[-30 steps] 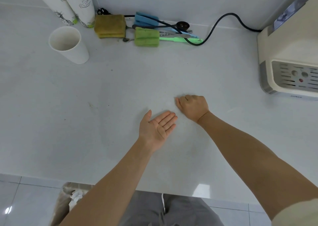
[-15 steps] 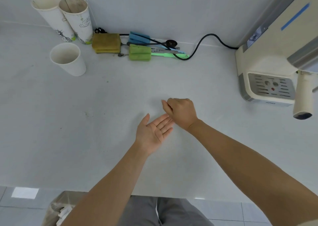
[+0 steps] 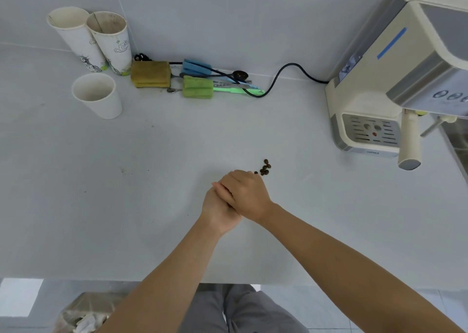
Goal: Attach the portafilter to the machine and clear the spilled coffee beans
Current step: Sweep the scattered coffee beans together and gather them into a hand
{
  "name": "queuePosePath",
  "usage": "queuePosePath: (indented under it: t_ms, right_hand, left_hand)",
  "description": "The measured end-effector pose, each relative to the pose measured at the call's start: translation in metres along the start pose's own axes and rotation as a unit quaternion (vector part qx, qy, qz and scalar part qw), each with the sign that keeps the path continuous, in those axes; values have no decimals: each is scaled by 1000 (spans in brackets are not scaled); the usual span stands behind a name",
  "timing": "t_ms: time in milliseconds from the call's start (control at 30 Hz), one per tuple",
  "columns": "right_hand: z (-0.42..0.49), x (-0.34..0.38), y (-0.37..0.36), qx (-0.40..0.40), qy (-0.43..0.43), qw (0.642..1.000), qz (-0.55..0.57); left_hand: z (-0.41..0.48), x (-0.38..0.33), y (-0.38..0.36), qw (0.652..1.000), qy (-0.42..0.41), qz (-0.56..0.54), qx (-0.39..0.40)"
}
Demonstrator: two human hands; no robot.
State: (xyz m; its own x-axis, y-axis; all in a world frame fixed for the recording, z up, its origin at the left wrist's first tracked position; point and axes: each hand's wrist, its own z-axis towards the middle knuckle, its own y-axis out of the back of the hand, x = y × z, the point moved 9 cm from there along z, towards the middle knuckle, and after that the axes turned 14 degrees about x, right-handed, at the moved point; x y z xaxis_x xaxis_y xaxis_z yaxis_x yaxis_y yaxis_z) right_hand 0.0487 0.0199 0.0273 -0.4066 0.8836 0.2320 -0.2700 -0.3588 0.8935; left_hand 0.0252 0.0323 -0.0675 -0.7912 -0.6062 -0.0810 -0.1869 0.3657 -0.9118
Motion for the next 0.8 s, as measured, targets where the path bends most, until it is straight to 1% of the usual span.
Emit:
queuePosePath:
  t_ms: [67, 267, 400, 467, 533, 600, 633, 700, 767, 800]
  right_hand:
    - [-2, 3, 2, 6, -2, 1000, 1]
    - [-7, 4, 15, -34, -15, 999, 21]
    - [-7, -3, 21, -34, -18, 999, 24]
    - [-6, -11, 25, -26, -23, 999, 23]
    - [-5, -29, 26, -14, -52, 998, 13]
    - [-6, -54, 24, 5, -93, 996, -5]
    - [-7, -69, 20, 25, -123, 992, -13]
    - [-12, -101, 0, 113, -213, 971, 3]
    - [-24, -128, -28, 228, -294, 928, 7]
    - [-30, -137, -38, 265, -318, 910, -4]
  left_hand:
    - [-3, 2, 0, 1000, 3, 0, 0]
    - [-10, 3, -5, 1000, 4, 17, -10]
    - [-11, 0, 4, 998, -13, 27, -54]
    - [-8, -2, 4, 999, -21, 13, -42]
    - [-8, -3, -3, 1000, -24, 8, -18]
    - [-9, -4, -2, 999, -9, 36, -22]
    - [-10, -4, 1, 999, -3, 44, -31]
    - [-12, -9, 7, 998, -3, 48, -45]
    - [-15, -13, 13, 997, -8, 51, -49]
    - [-17, -15, 15, 997, -9, 53, -52]
